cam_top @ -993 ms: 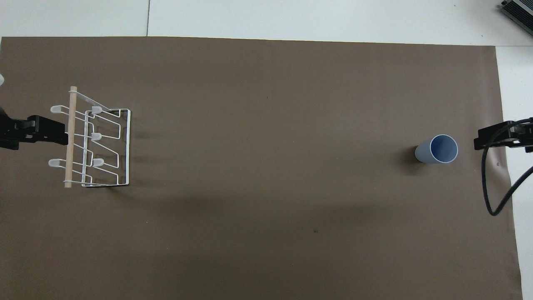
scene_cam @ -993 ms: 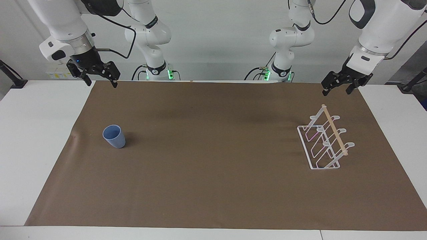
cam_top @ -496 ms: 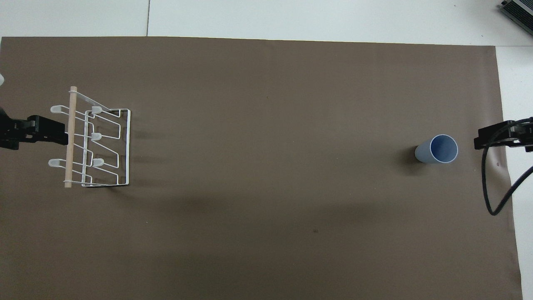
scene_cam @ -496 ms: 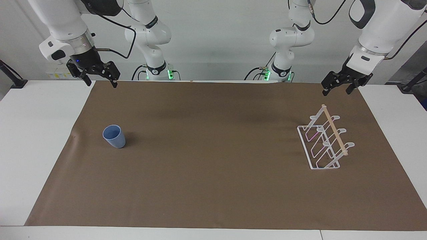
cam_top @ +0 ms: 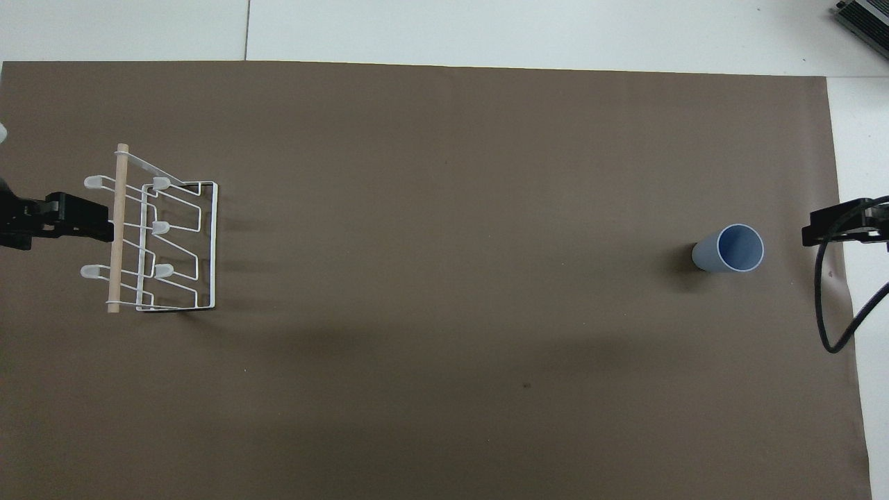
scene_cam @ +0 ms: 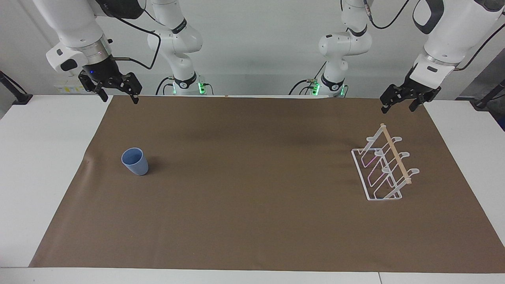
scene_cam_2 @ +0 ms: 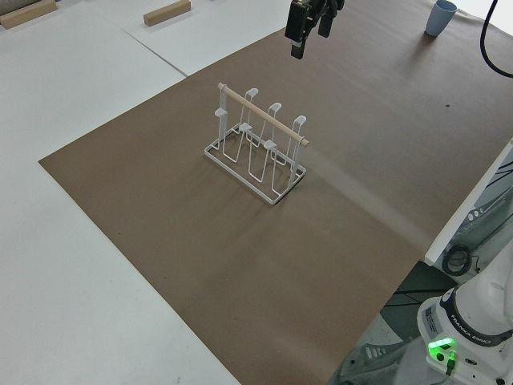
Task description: Hang cup on cup holder
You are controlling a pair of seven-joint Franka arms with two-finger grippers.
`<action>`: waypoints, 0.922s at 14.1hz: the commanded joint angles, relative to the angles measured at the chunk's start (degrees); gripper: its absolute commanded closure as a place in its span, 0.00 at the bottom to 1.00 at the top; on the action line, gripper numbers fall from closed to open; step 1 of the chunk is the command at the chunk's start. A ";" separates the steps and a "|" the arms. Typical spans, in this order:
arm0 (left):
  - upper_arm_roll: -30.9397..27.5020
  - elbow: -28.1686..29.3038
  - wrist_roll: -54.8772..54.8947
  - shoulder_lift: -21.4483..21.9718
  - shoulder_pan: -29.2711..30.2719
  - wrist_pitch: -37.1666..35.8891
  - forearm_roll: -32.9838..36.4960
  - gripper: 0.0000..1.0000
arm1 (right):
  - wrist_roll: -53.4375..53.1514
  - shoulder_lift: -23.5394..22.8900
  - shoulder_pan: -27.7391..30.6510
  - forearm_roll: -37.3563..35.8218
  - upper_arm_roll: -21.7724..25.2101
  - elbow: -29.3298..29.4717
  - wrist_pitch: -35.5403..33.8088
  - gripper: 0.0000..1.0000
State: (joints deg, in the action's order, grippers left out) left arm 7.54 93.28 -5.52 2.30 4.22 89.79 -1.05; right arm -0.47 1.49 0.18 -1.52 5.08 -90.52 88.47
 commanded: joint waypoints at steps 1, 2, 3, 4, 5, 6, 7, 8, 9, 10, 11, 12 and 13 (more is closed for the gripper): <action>0.02 1.64 -0.02 1.40 0.18 0.47 -0.27 0.00 | 2.23 3.51 1.14 0.91 -0.16 -6.41 4.51 0.00; 0.02 1.64 -0.02 1.40 0.18 0.48 -0.27 0.00 | 3.36 4.47 1.14 1.00 -0.16 -8.51 6.78 0.00; 0.02 1.64 0.07 1.40 0.18 0.13 -0.27 0.00 | 3.81 5.79 1.23 1.00 -0.16 -12.01 10.11 0.00; 0.10 1.64 0.16 1.40 -0.17 -0.05 -0.27 0.00 | 3.73 7.37 1.23 1.08 -0.16 -16.05 13.62 0.00; 0.19 1.55 -0.02 1.48 -0.69 -0.75 -0.27 0.00 | 3.55 8.51 1.23 1.08 -0.16 -19.57 16.96 0.00; 0.28 1.03 0.16 1.74 -0.70 -0.93 -0.01 0.00 | 3.46 8.96 1.14 1.08 -0.16 -22.39 19.96 0.00; 0.19 0.50 0.51 2.27 -0.44 -0.49 0.17 0.00 | 3.55 8.88 0.96 1.08 -0.16 -23.90 21.90 0.00; 0.11 0.15 0.94 2.88 -0.09 -0.66 0.17 0.00 | 3.46 8.53 0.79 1.08 -0.16 -25.04 23.83 0.00; 0.37 -0.03 1.64 2.98 -0.26 -1.19 0.26 0.00 | 3.55 8.35 0.79 1.08 -0.16 -26.88 26.73 0.00; 0.46 -0.29 4.09 2.98 -0.78 -2.50 0.43 0.00 | 3.72 8.35 0.79 1.08 -0.16 -28.90 29.80 0.00; 0.80 -1.17 7.07 2.80 -0.87 -4.16 0.61 0.00 | 3.73 8.18 0.79 1.08 -0.16 -30.40 32.09 0.00; 0.81 -2.13 7.97 2.54 -0.88 -4.53 0.09 0.00 | 3.81 7.91 0.87 1.08 -0.16 -31.28 33.42 0.00; 0.63 -2.23 7.98 2.62 -0.61 -4.19 -0.18 0.00 | 3.90 7.04 0.79 1.08 -0.16 -31.73 34.22 0.00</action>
State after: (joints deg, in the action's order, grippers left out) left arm 8.55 92.32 0.42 4.91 3.94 87.07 -1.07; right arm 1.73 7.85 0.82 -1.48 4.95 -119.31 119.92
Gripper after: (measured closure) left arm 0.000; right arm 0.000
